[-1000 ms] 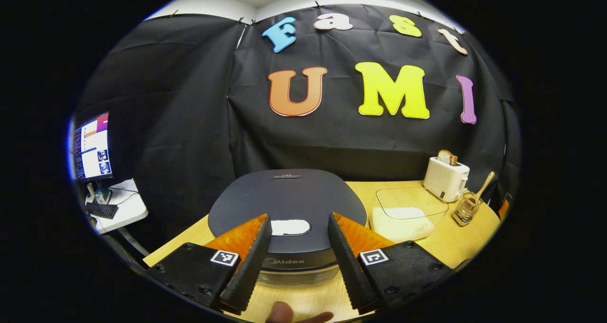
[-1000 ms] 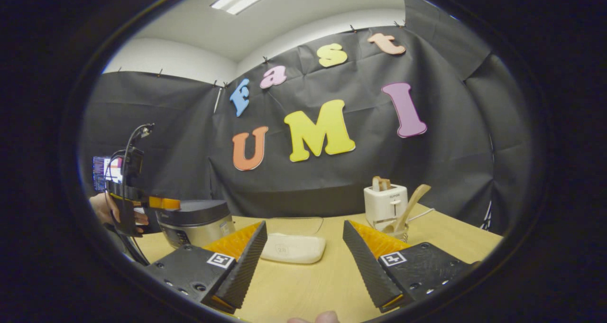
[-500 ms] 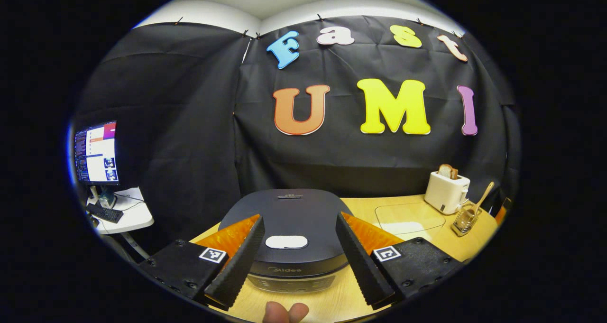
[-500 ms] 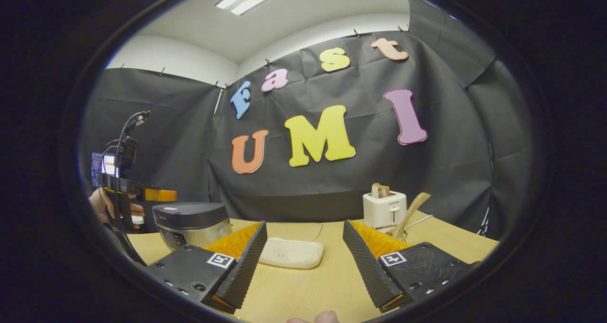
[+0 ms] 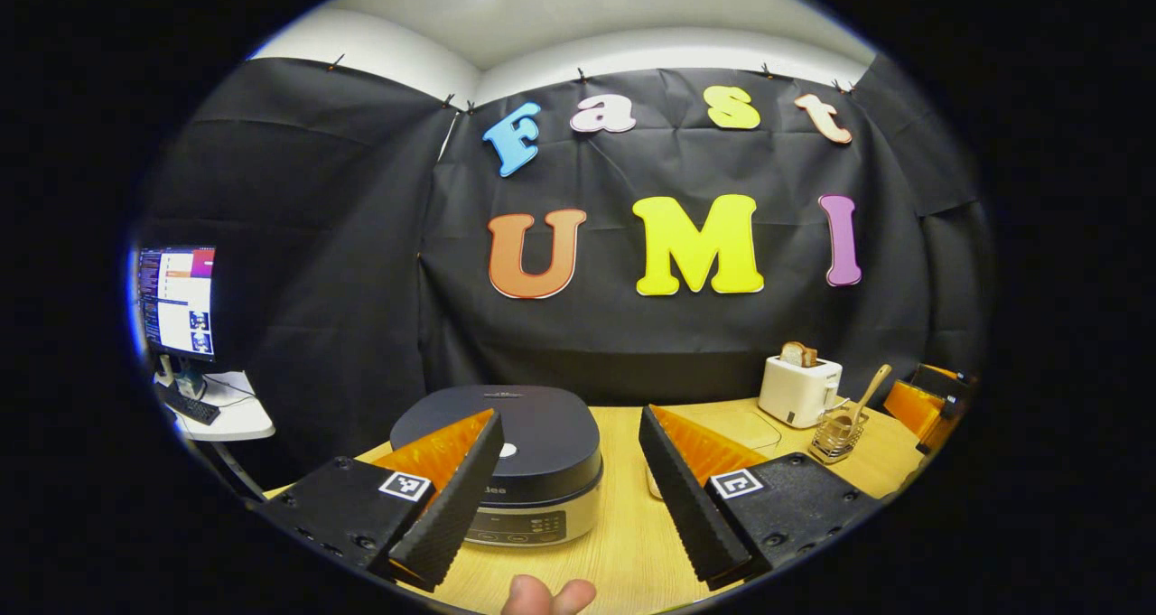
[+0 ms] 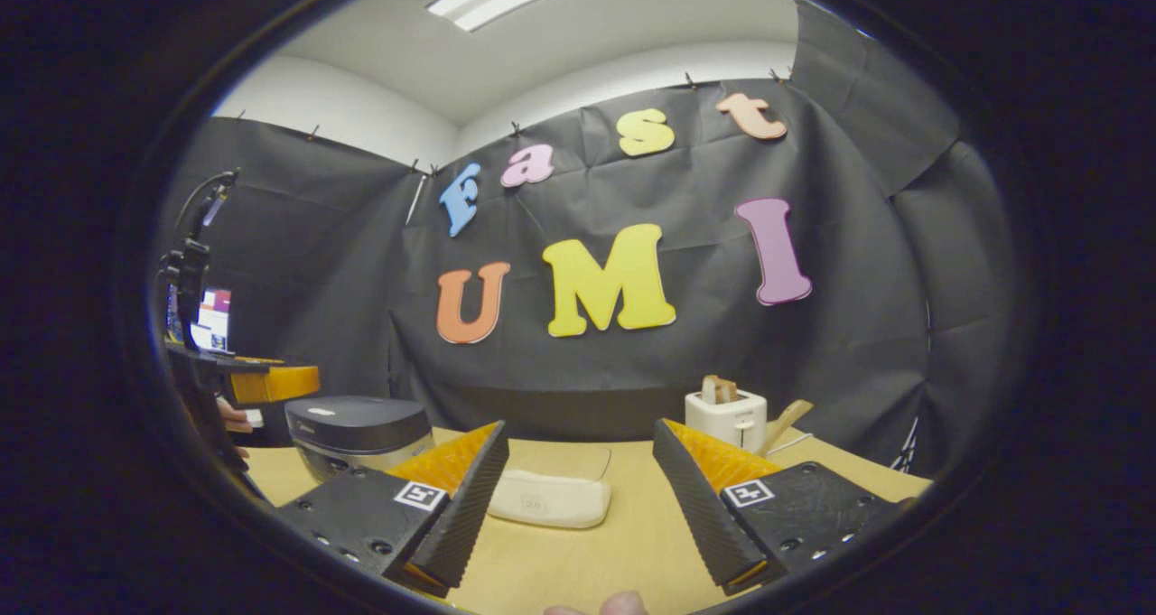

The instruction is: Close the left gripper, press the button to open the rice cooker; take a wooden spoon from the chopstick holder with the right hand, scoop a spoonful of rice and pour it into the rice cooker, then put the wooden spoon back into the chopstick holder.

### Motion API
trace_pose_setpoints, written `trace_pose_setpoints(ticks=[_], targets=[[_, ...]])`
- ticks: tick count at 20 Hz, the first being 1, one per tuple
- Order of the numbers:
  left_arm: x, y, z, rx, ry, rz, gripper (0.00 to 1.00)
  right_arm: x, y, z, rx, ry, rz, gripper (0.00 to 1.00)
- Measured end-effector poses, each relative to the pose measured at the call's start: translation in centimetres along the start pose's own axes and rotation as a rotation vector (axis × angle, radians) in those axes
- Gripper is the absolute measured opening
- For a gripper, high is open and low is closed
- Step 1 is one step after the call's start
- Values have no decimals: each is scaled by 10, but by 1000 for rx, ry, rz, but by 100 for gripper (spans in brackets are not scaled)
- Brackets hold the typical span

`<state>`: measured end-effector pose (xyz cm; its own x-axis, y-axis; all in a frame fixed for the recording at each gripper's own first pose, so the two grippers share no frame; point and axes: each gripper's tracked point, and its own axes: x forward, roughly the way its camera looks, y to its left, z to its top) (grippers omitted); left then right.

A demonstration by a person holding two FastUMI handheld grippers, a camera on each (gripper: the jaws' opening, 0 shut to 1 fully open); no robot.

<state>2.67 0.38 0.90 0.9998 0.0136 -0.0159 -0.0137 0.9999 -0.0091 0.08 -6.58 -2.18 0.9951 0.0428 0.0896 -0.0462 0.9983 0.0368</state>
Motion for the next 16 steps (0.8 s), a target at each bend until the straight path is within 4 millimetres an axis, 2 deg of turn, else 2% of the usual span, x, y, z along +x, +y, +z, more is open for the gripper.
trace_pose_setpoints(ticks=[4, 5, 6, 7, 8, 11, 12, 13, 15, 16], targets=[[-12, -12, -19, -12, -3, -11, 96, -4, 11, -10, -21, 28, -11, 95], [-15, -18, -24, -20, 4, -32, 96, -7, 14, -9, -24, 29, -10, 100], [-18, -27, -28, -26, 13, -57, 96, -10, 16, -6, -26, 23, -13, 91], [-21, -32, -30, -24, 17, -73, 96, -12, 17, -4, -31, 18, -21, 91], [-24, -37, -30, -17, 18, -83, 96, -14, 18, -3, -35, 13, -29, 95], [-28, -47, -21, 25, -35, -101, 96, -21, 21, -2, -31, 8, -47, 95], [-28, -49, -22, 24, -38, -109, 100, -22, 22, -4, -31, 12, -50, 95], [-30, -51, -24, 18, -35, -111, 96, -24, 24, -5, -35, 20, -51, 95], [-36, -57, -24, 7, -37, -133, 97, -28, 26, -4, -41, 22, -61, 95], [-38, -59, -22, 15, -35, -145, 97, -31, 28, -3, -41, 20, -65, 91]])
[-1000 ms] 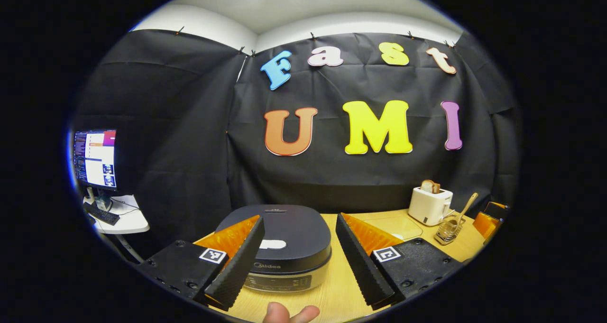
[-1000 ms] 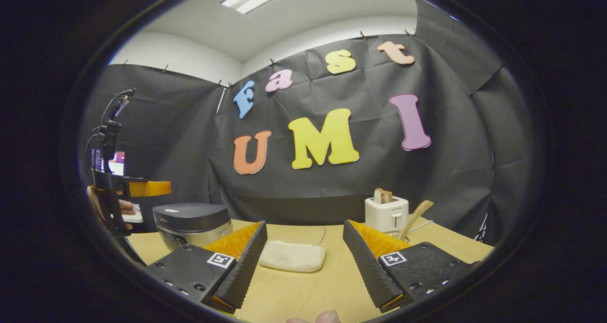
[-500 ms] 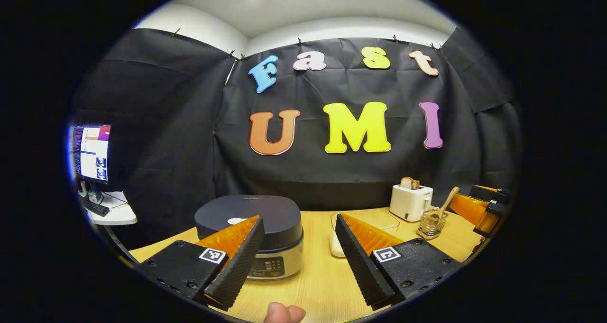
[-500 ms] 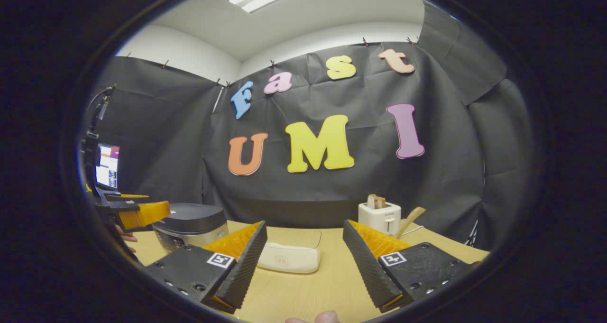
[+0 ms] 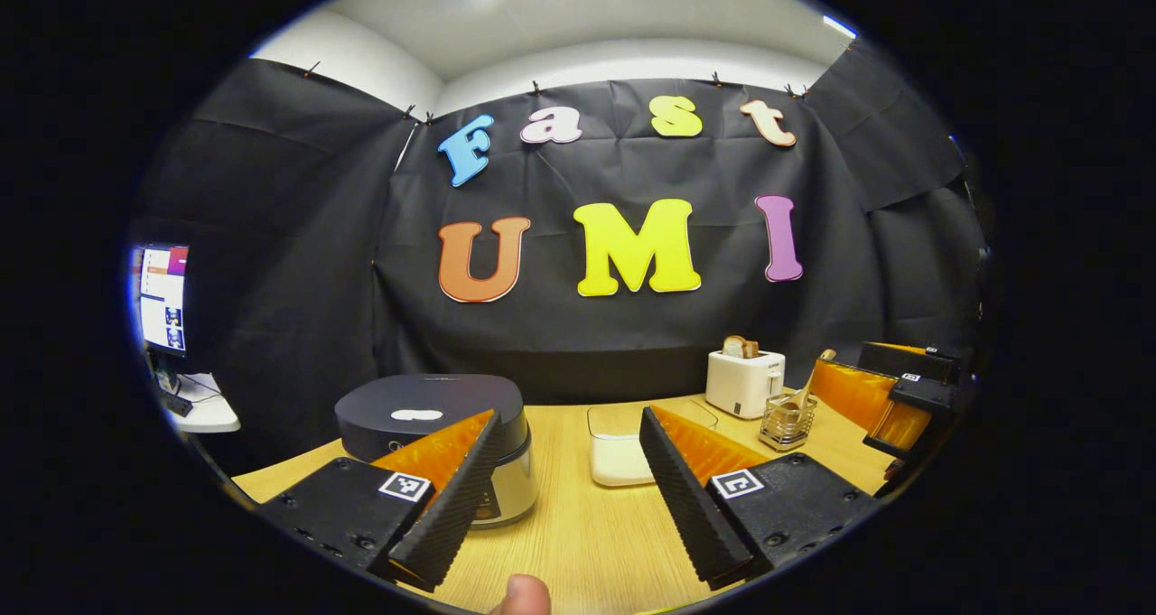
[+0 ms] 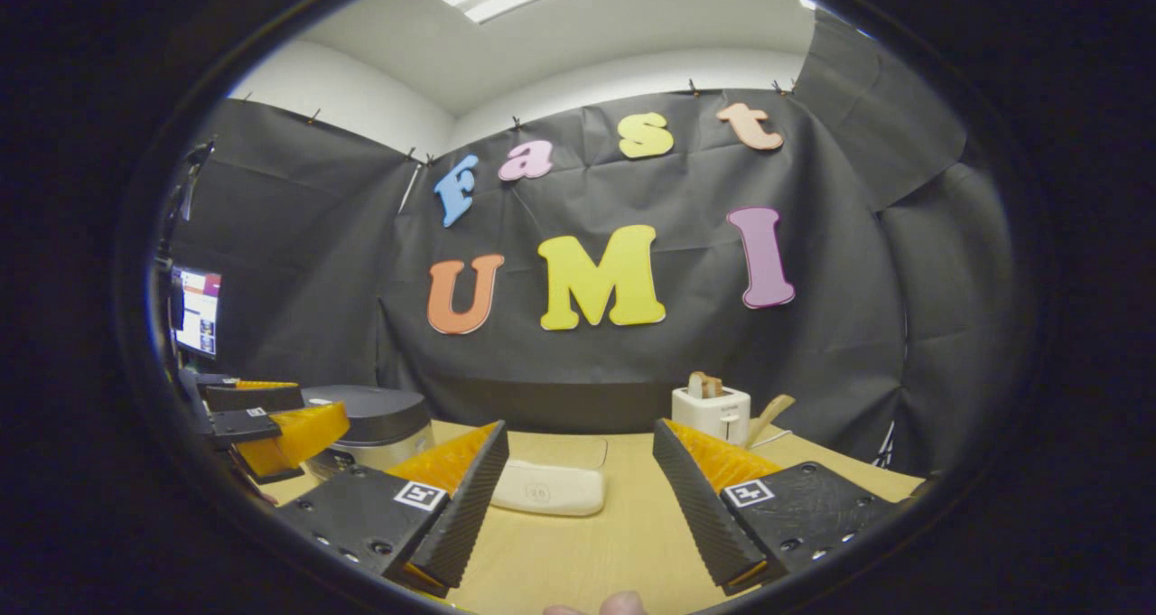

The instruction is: Close the left gripper, press the button to open the rice cooker; take a wooden spoon from the chopstick holder with the right hand, scoop a spoonful of rice and pour it into the rice cooker, then put the wooden spoon back into the chopstick holder.

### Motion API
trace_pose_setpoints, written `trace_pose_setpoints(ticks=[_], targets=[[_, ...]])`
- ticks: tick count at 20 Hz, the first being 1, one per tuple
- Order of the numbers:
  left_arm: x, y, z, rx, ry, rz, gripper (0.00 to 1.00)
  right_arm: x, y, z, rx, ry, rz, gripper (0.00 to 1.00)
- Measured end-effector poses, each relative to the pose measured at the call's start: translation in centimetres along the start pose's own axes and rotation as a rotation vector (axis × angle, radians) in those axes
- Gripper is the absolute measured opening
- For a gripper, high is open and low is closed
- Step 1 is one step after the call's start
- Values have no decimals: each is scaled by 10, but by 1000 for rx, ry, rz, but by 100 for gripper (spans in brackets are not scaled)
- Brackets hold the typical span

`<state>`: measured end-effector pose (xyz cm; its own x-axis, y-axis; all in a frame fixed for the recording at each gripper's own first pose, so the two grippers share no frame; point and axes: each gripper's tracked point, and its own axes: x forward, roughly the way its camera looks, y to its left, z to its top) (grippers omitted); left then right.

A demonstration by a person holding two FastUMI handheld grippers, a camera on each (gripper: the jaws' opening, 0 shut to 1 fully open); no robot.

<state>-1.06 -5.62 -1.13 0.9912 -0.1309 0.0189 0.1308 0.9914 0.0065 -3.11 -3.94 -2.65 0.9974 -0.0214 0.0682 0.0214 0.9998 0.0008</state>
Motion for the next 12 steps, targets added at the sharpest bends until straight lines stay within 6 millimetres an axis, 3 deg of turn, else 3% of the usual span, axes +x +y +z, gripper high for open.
trace_pose_setpoints(ticks=[3, 4, 7, 8, 9, 12], targets=[[-8, -3, 7, 21, -14, -14, 97, -8, 7, 4, 9, -2, 1, 100], [-11, -3, 10, 17, -19, -16, 97, -10, 8, 7, 12, -3, -4, 95], [-20, -5, 25, 20, -56, -19, 97, -13, 13, 5, 13, 18, -7, 95], [-22, -5, 29, 31, -68, -23, 96, -16, 14, 7, 6, 15, -10, 91], [-23, -8, 31, 45, -77, -34, 96, -17, 12, 12, 2, 5, -22, 95], [-22, -11, 28, 43, -70, -48, 97, -20, 6, 18, -5, -16, -58, 95]])
